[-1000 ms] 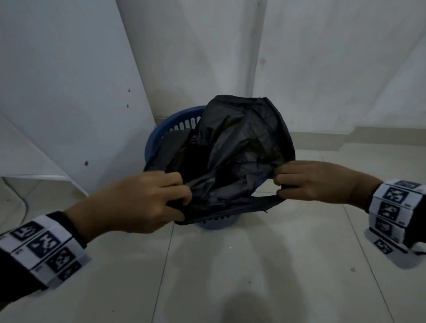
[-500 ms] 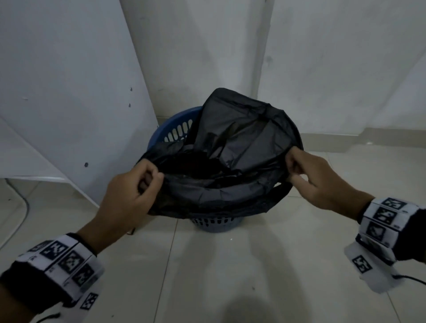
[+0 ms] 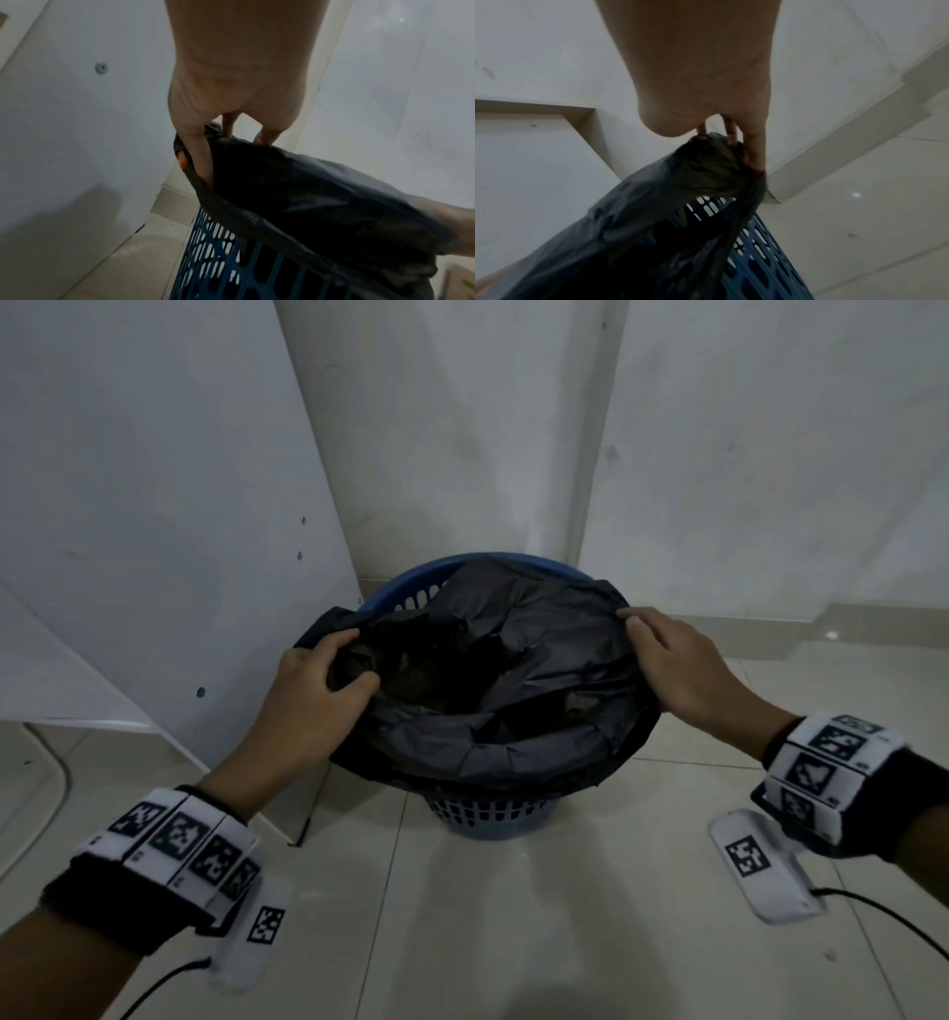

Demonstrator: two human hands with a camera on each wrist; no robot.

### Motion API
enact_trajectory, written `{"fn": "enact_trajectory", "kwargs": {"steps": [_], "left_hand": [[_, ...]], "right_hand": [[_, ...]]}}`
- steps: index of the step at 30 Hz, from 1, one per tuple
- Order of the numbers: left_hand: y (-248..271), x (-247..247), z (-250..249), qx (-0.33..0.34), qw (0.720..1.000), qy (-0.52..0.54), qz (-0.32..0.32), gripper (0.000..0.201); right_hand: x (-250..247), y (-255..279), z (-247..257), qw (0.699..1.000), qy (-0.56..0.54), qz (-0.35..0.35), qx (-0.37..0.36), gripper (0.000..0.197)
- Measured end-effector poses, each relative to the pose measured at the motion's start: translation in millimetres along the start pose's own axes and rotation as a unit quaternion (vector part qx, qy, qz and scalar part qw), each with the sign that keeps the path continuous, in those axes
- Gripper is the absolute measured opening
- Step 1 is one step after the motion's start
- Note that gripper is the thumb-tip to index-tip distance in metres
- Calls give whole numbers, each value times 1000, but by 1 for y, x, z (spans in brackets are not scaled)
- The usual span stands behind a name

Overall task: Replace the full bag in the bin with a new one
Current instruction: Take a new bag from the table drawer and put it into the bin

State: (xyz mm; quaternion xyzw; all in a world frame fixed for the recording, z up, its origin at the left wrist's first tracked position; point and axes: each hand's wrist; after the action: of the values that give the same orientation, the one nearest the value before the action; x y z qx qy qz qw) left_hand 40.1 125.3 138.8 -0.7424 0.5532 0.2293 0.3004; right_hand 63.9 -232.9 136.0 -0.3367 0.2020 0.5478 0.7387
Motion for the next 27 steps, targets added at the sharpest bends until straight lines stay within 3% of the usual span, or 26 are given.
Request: {"fn": "enact_trajectory", "kwargs": {"steps": [3, 6, 8, 10, 13, 18, 22, 27], "left_hand": [[-9, -2, -7, 26, 997, -70, 9, 56], [-19, -8, -14, 54, 989, -137, -11, 51], [-26, -12, -17, 75, 977, -196, -33, 48], [-34, -14, -19, 83, 967, -238, -43, 45], [-48, -12, -16, 93, 964, -245, -35, 43], [-70, 3, -14, 100, 977, -182, 48, 54], [-79, 11, -7, 71, 982, -149, 90, 61], [-93, 7, -7, 11, 981, -135, 141, 69]], "right_hand": [[2, -12, 9, 994, 104, 5, -18, 40], [0, -25, 25, 968, 197, 5, -158, 38], [1, -38, 36, 950, 222, 42, -214, 26], [5, -51, 44, 940, 251, 86, -213, 19], [10, -65, 48, 929, 304, 103, -185, 30], [9, -74, 50, 923, 304, 125, -199, 42], [13, -78, 45, 939, 259, 118, -191, 49], [15, -91, 47, 954, 234, 110, -152, 25]]}}
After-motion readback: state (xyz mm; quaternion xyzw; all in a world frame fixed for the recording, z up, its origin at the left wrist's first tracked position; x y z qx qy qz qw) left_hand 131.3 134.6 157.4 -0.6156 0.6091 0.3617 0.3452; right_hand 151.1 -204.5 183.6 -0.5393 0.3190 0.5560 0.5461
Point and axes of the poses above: each hand's wrist, its own y-axis away from the middle knuckle, its own x-axis out of the palm, z = x × y, and after that the axes turned 11 degrees about -z, right-handed
